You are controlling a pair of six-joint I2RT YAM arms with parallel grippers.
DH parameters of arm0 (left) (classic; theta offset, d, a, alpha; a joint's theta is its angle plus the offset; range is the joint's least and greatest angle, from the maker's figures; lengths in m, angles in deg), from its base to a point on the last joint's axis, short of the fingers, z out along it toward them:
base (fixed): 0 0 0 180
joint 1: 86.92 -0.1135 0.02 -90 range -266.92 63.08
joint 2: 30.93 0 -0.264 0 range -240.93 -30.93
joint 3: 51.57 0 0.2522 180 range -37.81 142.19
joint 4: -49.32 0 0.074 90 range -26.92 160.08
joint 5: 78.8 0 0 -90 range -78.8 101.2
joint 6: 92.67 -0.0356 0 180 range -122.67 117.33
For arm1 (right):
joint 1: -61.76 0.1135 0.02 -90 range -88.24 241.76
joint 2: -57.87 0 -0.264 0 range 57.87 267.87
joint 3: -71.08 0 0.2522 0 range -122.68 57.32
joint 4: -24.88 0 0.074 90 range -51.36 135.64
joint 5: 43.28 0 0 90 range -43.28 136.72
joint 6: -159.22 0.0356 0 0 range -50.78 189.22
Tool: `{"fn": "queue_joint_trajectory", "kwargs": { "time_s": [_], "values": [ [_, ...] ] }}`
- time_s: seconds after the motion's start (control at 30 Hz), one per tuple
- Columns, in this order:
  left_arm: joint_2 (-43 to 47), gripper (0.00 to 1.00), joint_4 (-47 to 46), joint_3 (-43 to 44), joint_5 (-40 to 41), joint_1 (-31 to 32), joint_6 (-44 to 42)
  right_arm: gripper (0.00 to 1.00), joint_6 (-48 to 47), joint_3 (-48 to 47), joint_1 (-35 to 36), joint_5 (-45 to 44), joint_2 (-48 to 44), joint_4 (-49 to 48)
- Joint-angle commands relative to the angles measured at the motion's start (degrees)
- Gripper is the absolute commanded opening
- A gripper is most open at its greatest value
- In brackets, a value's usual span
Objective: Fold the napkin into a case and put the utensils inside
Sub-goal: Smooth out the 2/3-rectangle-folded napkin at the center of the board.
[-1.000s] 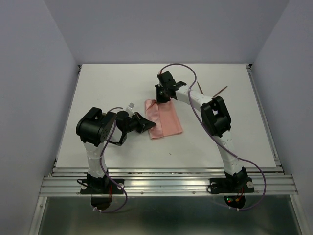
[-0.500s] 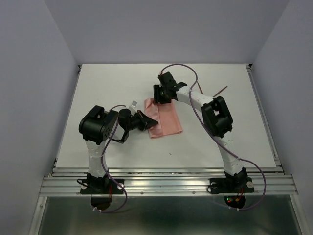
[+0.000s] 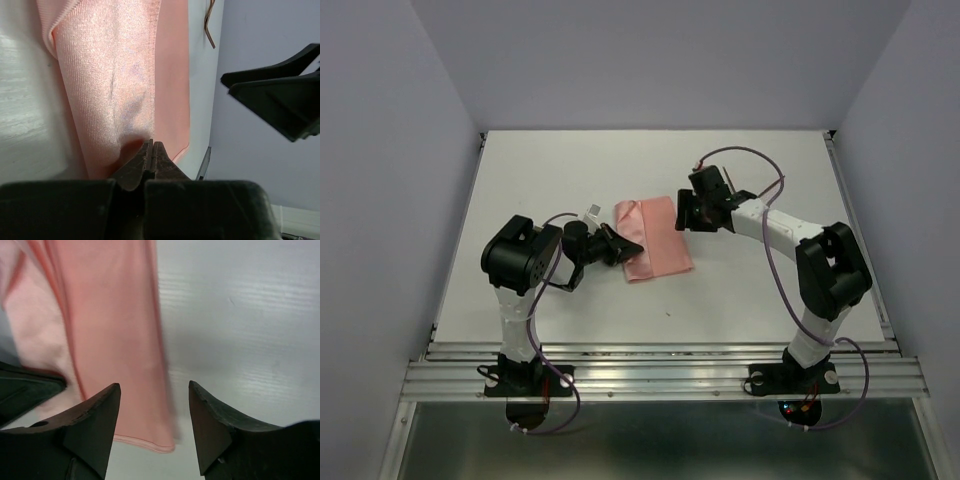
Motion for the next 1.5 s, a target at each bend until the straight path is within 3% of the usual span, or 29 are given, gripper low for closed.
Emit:
{"fn": "queue_joint_trajectory", "kwargs": {
  "time_s": [0.0, 0.17, 0.47, 0.57, 0.8, 0.97, 1.17, 1.47],
  "values": [
    [0.5, 0.00, -1.6, 1.4, -1.0, 0.4, -0.7, 0.61, 2.0, 6.5, -0.7, -0.5, -1.6, -2.1],
    [0.9, 0.00, -1.6, 1.2, -0.9, 0.4, -0.5, 0.57, 3.1, 10.8, -0.7, 3.7, -0.9, -4.0],
    [3.6, 0.00, 0.0, 0.6, -1.1, 0.4, -1.2, 0.37, 4.0, 15.7, -0.7, 9.3, -2.4, -7.5],
    [9.1, 0.00, 7.7, 1.5, -1.0, 0.4, -3.8, 0.27, 4.9, 16.7, -0.7, 9.6, -3.1, -8.2],
    [23.3, 0.00, 39.6, 7.0, 5.8, 0.4, -16.3, 0.04, 6.2, 17.8, -0.7, 10.3, -3.8, -9.1],
    [21.3, 0.00, 54.3, 8.5, 10.4, 0.4, -20.5, 0.02, 7.3, 18.7, -0.7, 11.0, -3.8, -10.3],
    [22.7, 0.00, 51.5, 3.0, 13.1, 0.9, -18.2, 0.02, 7.8, 19.0, -0.7, 11.6, -3.4, -10.6],
    [28.0, 0.00, 56.0, 2.0, 19.3, 2.0, -18.9, 0.02, 7.8, 19.2, -0.7, 11.7, -3.1, -10.8]
  ]
}}
